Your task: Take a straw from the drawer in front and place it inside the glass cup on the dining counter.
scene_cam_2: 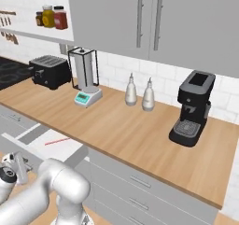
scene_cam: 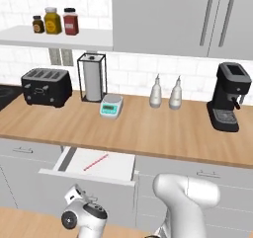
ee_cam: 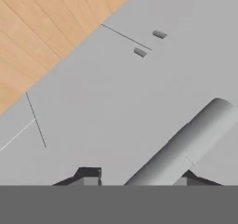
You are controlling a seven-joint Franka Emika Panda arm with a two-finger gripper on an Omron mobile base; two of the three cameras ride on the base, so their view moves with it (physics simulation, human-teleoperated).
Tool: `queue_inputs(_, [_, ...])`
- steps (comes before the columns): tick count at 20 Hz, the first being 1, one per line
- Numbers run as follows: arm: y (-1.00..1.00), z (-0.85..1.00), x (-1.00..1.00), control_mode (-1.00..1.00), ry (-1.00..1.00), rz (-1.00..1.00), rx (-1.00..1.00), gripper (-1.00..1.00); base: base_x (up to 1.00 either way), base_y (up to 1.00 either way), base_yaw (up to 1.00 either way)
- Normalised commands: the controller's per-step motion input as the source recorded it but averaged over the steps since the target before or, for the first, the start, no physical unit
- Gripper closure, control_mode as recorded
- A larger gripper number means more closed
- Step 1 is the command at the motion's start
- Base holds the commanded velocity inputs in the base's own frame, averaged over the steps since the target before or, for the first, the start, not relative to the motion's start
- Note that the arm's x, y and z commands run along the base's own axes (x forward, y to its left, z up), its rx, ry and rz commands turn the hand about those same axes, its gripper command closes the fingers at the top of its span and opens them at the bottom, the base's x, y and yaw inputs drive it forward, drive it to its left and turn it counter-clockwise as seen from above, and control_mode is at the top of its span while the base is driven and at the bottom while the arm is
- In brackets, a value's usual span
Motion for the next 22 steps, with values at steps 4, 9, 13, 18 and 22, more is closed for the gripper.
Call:
queue_inputs(4, [1.0,-1.0,-1.0,-1.0,0.24,0.33,-0.56,1.0,0.0,0.0,0.0])
queue_inputs(9, [1.0,-1.0,-1.0,-1.0,0.15,0.4,-0.55,1.0,0.0,0.0,0.0])
queue_inputs(13, [0.74,-0.83,-1.0,-1.0,0.13,0.47,-0.37,1.0,0.0,0.0,0.0])
queue_inputs(18, [0.16,0.27,-0.79,-1.0,0.03,0.12,0.07,-1.0,0.0,0.0,0.0])
queue_inputs(22, [-0.37,0.99,0.18,-1.0,0.01,-0.07,0.43,-1.0,0.0,0.0,0.0])
